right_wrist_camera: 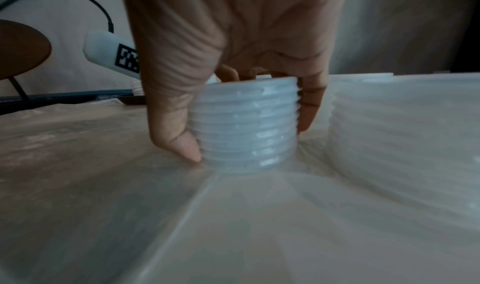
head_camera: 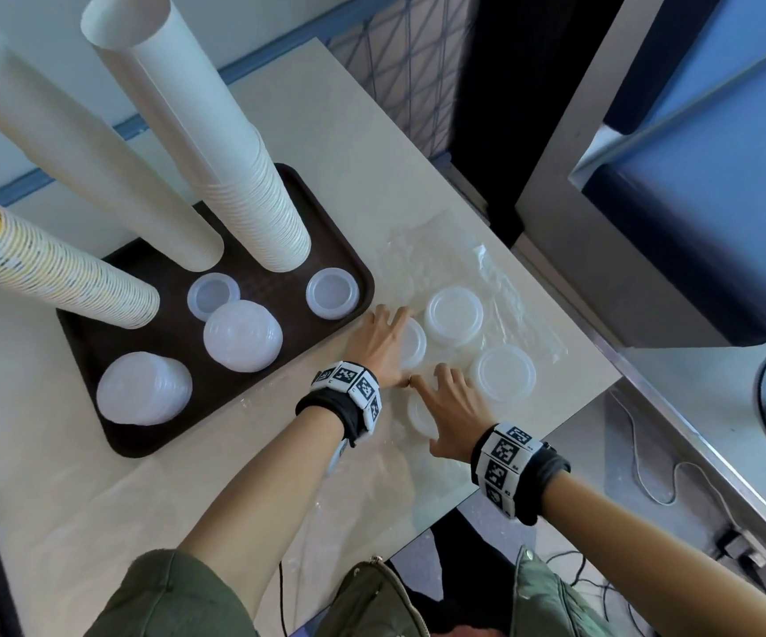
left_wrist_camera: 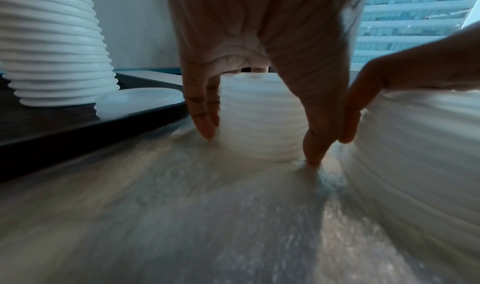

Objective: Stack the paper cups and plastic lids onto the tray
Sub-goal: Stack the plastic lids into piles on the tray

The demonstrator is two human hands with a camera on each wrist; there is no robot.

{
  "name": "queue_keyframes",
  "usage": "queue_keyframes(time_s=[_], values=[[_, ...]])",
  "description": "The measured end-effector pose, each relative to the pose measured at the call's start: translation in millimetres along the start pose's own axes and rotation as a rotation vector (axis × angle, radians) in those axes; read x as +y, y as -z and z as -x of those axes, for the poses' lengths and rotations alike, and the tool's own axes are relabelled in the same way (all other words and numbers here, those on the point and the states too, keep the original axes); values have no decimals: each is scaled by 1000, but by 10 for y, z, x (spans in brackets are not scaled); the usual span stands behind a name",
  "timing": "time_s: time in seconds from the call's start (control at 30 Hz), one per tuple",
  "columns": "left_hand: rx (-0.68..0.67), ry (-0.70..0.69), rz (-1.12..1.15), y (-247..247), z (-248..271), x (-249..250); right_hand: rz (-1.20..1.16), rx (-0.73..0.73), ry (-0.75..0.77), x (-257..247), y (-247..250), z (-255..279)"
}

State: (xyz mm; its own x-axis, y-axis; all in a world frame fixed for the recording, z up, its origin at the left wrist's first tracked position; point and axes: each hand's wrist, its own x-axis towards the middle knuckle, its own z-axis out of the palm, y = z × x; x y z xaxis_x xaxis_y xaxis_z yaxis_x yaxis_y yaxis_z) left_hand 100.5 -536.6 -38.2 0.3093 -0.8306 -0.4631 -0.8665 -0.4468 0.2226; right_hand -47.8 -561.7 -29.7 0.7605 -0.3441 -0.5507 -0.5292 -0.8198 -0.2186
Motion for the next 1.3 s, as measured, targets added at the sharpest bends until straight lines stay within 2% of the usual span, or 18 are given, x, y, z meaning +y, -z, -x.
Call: queue_keyframes(time_s=[0.4, 0.57, 0.77, 0.97, 1.07, 1.2, 1.3], values=[[9, -25, -1, 19, 1, -33, -32, 12, 13, 30, -34, -6], [58, -17, 109, 42, 77, -79, -24, 11, 20, 58, -30, -7], [187, 35, 431, 166, 273, -180, -48, 16, 15, 79, 12, -1], [318, 68, 682, 256, 631, -411, -181, 61, 6, 65, 180, 56], [442, 127, 726, 433, 815, -662, -202, 84, 26, 3, 310, 56], [625, 277, 680, 736, 921, -1195, -227, 113, 43, -114, 507, -33], [658, 386, 615, 959, 876, -1583, -246, 129, 48, -208, 612, -139]])
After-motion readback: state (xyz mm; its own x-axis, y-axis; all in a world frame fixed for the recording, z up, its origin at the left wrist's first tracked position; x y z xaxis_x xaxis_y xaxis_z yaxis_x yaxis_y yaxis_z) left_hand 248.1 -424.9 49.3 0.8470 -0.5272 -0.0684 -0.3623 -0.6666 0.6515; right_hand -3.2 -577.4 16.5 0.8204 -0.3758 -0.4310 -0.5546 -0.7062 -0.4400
